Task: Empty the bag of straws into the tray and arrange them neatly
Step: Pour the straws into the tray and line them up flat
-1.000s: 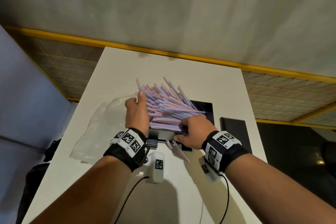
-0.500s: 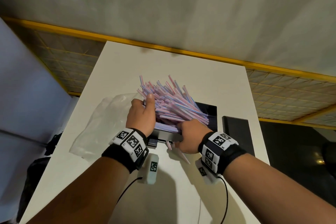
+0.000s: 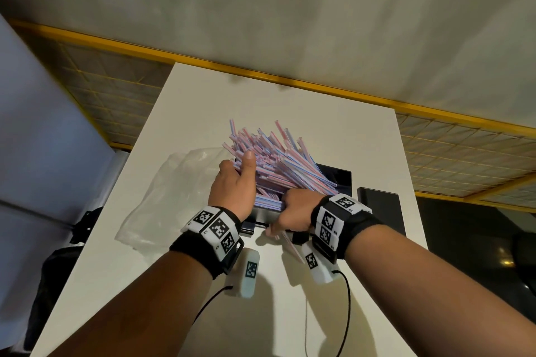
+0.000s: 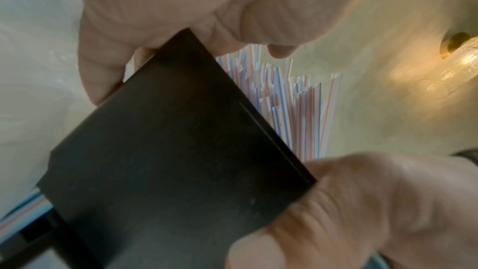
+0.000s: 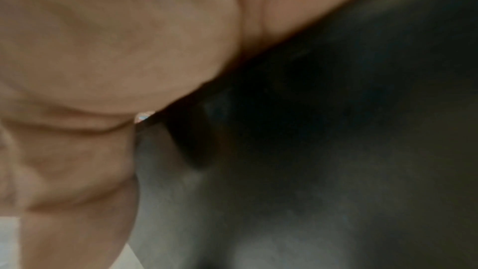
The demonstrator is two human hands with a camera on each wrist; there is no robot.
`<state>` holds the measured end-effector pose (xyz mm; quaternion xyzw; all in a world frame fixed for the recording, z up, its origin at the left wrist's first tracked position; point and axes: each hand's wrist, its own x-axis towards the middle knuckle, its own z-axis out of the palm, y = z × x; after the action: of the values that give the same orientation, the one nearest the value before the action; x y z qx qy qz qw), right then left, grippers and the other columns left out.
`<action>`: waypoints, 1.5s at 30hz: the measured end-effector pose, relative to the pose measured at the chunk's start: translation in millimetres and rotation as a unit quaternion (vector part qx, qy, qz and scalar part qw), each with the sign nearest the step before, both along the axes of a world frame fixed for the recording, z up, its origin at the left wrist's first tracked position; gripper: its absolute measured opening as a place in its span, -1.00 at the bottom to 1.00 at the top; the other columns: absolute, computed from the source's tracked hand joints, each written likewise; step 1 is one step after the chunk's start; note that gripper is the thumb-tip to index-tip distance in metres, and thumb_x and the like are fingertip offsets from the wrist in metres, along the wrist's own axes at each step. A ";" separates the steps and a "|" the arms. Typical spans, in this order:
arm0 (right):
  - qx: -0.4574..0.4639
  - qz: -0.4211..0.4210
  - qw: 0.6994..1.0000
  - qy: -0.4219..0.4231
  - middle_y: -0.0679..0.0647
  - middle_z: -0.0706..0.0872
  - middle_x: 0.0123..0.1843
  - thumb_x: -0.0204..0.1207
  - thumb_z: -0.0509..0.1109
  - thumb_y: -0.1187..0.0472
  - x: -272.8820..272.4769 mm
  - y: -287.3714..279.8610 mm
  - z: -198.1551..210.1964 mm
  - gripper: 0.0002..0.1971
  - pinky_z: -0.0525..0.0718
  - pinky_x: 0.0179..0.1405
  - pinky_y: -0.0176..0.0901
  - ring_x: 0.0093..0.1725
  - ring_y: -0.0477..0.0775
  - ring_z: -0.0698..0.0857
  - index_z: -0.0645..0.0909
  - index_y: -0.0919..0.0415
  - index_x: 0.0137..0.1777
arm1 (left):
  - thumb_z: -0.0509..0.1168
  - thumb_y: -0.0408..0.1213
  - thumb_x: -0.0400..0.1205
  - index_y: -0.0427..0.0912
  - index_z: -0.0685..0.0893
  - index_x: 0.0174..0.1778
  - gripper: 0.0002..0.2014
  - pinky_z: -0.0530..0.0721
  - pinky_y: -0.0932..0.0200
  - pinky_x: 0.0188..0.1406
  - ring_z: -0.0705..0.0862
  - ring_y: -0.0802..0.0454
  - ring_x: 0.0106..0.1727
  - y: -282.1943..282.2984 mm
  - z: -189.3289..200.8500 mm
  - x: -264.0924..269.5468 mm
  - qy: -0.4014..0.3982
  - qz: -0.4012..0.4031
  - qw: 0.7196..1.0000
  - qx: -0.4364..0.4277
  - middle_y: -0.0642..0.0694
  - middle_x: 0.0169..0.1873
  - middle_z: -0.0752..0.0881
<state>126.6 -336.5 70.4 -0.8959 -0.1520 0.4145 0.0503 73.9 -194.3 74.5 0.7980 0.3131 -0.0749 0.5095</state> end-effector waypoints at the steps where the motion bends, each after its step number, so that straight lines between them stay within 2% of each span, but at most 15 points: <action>1: -0.001 -0.006 1.000 0.011 0.08 0.78 -0.18 0.20 0.65 -0.26 0.4 2.0 0.0 -0.49 0.68 -0.27 -0.13 -0.19 0.12 0.75 0.71 0.18 -0.16 | -0.12 0.31 0.73 -0.28 0.27 0.64 -0.22 0.41 -0.09 0.44 0.48 -0.28 0.53 -0.2 -0.1 0.2 -0.001 0.000 1.000 0.002 -0.32 0.55 0.49; 7: -0.019 -0.036 0.997 0.060 0.04 0.74 0.09 0.06 0.68 -0.29 6.2 13.7 1.2 -0.24 0.72 0.10 -0.04 0.07 0.09 0.72 0.67 0.15 0.18 | 0.03 0.38 0.67 -0.29 0.26 0.61 -0.16 0.46 -0.07 0.37 0.49 -0.28 0.51 -0.3 -1.1 -3.1 -0.011 0.003 1.000 -0.005 -0.28 0.56 0.45; 13: -0.011 -0.068 0.991 0.113 0.04 0.76 0.06 0.07 0.73 -0.23 10.6 19.7 -0.1 -0.32 0.64 -0.08 -0.11 0.04 0.05 0.71 0.73 0.18 0.11 | 0.13 0.51 0.53 -0.24 0.19 0.67 0.02 0.40 -0.08 0.50 0.43 -0.22 0.59 -1.3 2.0 -8.0 -0.029 0.010 0.999 -0.035 -0.22 0.64 0.37; 17: -0.009 -0.053 0.995 0.089 0.07 0.73 0.22 -0.02 0.73 -0.28 12.9 21.3 -1.9 -0.16 0.67 0.23 -0.01 0.17 0.10 0.69 0.69 0.16 0.24 | 0.10 0.55 0.50 -0.27 0.32 0.51 -0.03 0.50 -0.14 0.42 0.54 -0.26 0.43 -1.1 1.5 -5.7 -0.024 0.013 0.999 -0.036 -0.24 0.48 0.50; 20: 0.000 -0.043 0.997 0.066 0.06 0.64 0.40 -0.02 0.72 -0.27 11.1 18.0 -2.4 0.05 0.59 0.39 0.02 0.38 0.14 0.61 0.53 0.18 0.49 | 0.10 0.61 0.44 -0.24 0.32 0.51 0.02 0.51 -0.15 0.43 0.55 -0.25 0.43 -0.9 0.6 -5.8 -0.029 0.013 0.999 -0.041 -0.23 0.47 0.51; 24: 0.033 -0.054 0.996 0.061 -0.02 0.71 0.05 -0.02 0.74 -0.22 9.9 18.6 -2.9 -0.21 0.60 0.07 -0.11 0.14 0.09 0.68 0.66 0.15 0.19 | 0.19 0.62 0.37 -0.23 0.30 0.57 0.09 0.48 -0.07 0.49 0.53 -0.20 0.49 -0.6 1.2 -7.0 -0.062 0.025 0.996 -0.057 -0.19 0.52 0.52; 28: 0.048 -0.029 0.998 0.042 -0.05 0.74 -0.09 0.01 0.74 -0.23 10.0 15.1 -1.0 -0.35 0.64 -0.04 -0.11 0.01 0.08 0.72 0.65 0.09 0.02 | 0.29 0.41 0.50 -0.20 0.38 0.47 -0.15 0.51 0.02 0.37 0.59 -0.19 0.42 1.6 5.2 -6.8 -0.111 0.061 0.991 -0.050 -0.16 0.40 0.61; 32: 0.048 -0.020 0.999 -0.001 0.07 0.70 0.30 0.18 0.60 -0.42 5.2 8.1 4.2 -0.10 0.59 0.11 -0.15 0.24 0.12 0.68 0.58 0.20 0.38 | 0.38 0.14 0.64 -0.15 0.47 0.33 -0.48 0.60 0.24 0.02 0.72 0.06 0.08 9.7 11.2 1.1 -0.187 0.173 0.962 -0.097 0.01 0.05 0.69; 34: 0.008 -0.012 1.000 -0.021 0.10 0.68 0.01 0.24 0.47 -0.54 1.5 4.4 7.0 -0.23 0.55 -0.19 -0.11 -0.06 0.11 0.67 0.61 0.18 0.07 | 0.33 0.07 0.70 -0.09 0.49 0.30 -0.62 0.59 0.34 -0.07 0.68 0.23 -0.02 16.7 12.6 7.5 -0.201 0.229 0.944 -0.131 0.05 0.00 0.69; 35: -0.012 -0.009 0.999 -0.030 0.07 0.57 -0.21 0.25 0.43 -0.57 -0.8 2.9 8.0 -0.28 0.42 -0.36 -0.08 -0.27 0.08 0.55 0.52 0.16 -0.16 | 0.28 0.07 0.73 -0.06 0.52 0.28 -0.67 0.62 0.27 0.01 0.70 0.17 0.04 19.3 11.9 10.5 -0.204 0.236 0.940 -0.137 -0.02 0.06 0.73; 37: -0.025 -0.004 0.999 -0.042 0.04 0.42 -0.35 0.24 0.42 -0.59 -4.1 3.2 9.7 -0.28 0.32 -0.42 -0.06 -0.38 0.08 0.44 0.42 0.14 -0.29 | 0.12 0.03 0.81 -0.05 0.58 0.30 -0.70 0.58 0.14 0.18 0.70 0.00 0.25 20.8 10.1 14.7 -0.201 0.221 0.943 -0.149 -0.10 0.22 0.74; 38: -0.020 -0.005 0.999 -0.045 0.05 0.50 -0.30 0.24 0.44 -0.58 -4.3 4.3 9.6 -0.28 0.43 -0.38 -0.07 -0.31 0.10 0.53 0.50 0.16 -0.22 | 0.03 0.01 0.84 -0.11 0.60 0.38 -0.62 0.55 0.13 0.25 0.67 -0.04 0.34 18.6 11.9 14.8 -0.194 0.213 0.945 -0.155 -0.12 0.29 0.72; 40: -0.003 -0.001 0.999 -0.035 0.11 0.70 0.12 0.24 0.47 -0.54 -3.3 8.7 9.6 -0.14 0.69 0.03 -0.03 0.10 0.18 0.69 0.61 0.21 0.25 | -0.07 0.05 0.85 -0.20 0.59 0.49 -0.47 0.51 0.05 0.44 0.62 -0.07 0.44 15.5 11.5 14.3 -0.188 0.209 0.944 -0.174 -0.18 0.41 0.67; 42: 0.007 -0.004 1.000 -0.009 0.13 0.56 0.53 0.27 0.49 -0.50 -3.2 14.1 11.5 0.05 0.60 0.39 0.02 0.44 0.19 0.59 0.41 0.22 0.60 | -0.06 0.09 0.84 -0.21 0.61 0.47 -0.45 0.50 -0.02 0.51 0.63 -0.08 0.43 14.7 11.6 12.5 -0.196 0.228 0.935 -0.190 -0.20 0.41 0.67; 45: 0.018 -0.017 0.999 0.033 0.10 0.31 0.73 0.35 0.54 -0.38 -1.0 23.5 15.6 0.10 0.41 0.56 -0.02 0.65 0.16 0.38 0.18 0.20 0.74 | 0.08 0.29 0.66 -0.08 0.59 0.30 -0.45 0.60 -0.12 0.41 0.69 -0.06 0.31 16.4 6.6 11.6 -0.214 0.255 0.924 -0.188 -0.12 0.32 0.69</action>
<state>125.6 -313.0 86.0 -0.8832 -0.1425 0.4401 0.0779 85.5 -177.9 81.1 0.5780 0.3694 0.1729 0.7068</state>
